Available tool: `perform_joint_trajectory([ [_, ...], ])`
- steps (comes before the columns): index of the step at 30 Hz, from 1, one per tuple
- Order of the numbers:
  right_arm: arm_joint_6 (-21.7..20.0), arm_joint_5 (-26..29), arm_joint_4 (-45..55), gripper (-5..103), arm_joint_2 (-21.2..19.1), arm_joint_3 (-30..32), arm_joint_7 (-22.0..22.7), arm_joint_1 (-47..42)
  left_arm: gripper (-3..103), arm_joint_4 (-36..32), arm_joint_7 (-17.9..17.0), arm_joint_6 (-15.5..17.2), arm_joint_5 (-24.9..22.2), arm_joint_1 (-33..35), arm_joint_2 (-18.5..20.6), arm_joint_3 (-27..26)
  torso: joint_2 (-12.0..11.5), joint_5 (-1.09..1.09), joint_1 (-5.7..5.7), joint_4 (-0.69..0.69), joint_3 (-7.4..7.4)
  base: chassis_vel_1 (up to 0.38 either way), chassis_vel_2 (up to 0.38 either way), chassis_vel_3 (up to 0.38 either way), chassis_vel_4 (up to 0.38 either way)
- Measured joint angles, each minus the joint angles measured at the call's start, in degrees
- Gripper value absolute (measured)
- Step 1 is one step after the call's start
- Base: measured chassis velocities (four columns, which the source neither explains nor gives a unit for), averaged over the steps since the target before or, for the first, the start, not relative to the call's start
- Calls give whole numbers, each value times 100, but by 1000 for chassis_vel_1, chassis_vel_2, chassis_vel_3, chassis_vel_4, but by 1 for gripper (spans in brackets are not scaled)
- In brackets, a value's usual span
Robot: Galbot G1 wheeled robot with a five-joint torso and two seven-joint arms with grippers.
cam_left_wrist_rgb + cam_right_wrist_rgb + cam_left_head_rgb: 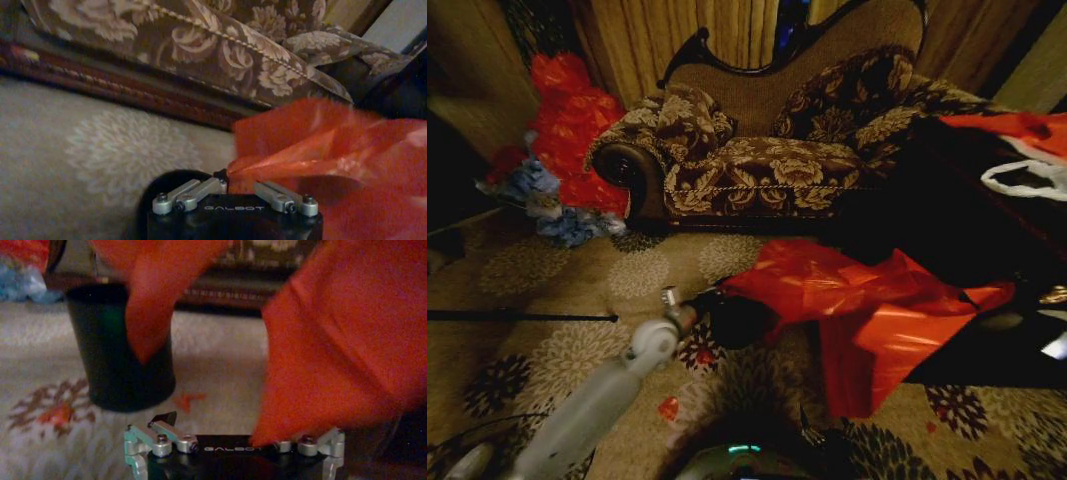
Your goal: Place a garbage bag over the trash bin.
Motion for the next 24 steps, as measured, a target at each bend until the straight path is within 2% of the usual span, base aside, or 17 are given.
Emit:
perform_joint_trajectory([
  [6, -18, 169, 695, 100, -81, 6, 9, -112, 0, -158, -207, -16, 1, -205, 75, 116, 0, 2, 0, -1, 0, 0, 0, 0, 0],
  [9, -131, 476, 1266, 100, -286, -97, 34, -208, 0, -295, -421, 35, -112, -325, 39, 295, 0, 2, 0, -2, 0, 0, 0, 0, 0],
  [17, -529, 946, 1970, 100, -681, -177, 222, -49, 0, -475, -506, 114, -250, -392, 201, 398, 0, 3, 0, 0, 0, 0, 0, 0, 0],
  [20, -1030, 1511, 2603, 101, -991, -281, 423, 141, 0, -498, -540, 136, -375, -508, 296, 424, 0, 2, 0, 0, 0, 0, 0, 0, 0],
  [21, -1272, 1755, 2795, 97, -1092, -408, 475, 221, 0, -483, -587, 142, -425, -569, 290, 466, 0, 2, 0, 0, 0, 0, 0, 0, 0],
  [24, -1515, 2007, 2926, 90, -1173, -693, 569, 281, 0, -441, -698, 149, -493, -669, 227, 545, 0, 2, 0, 0, 0, 0, 0, 0, 0],
])
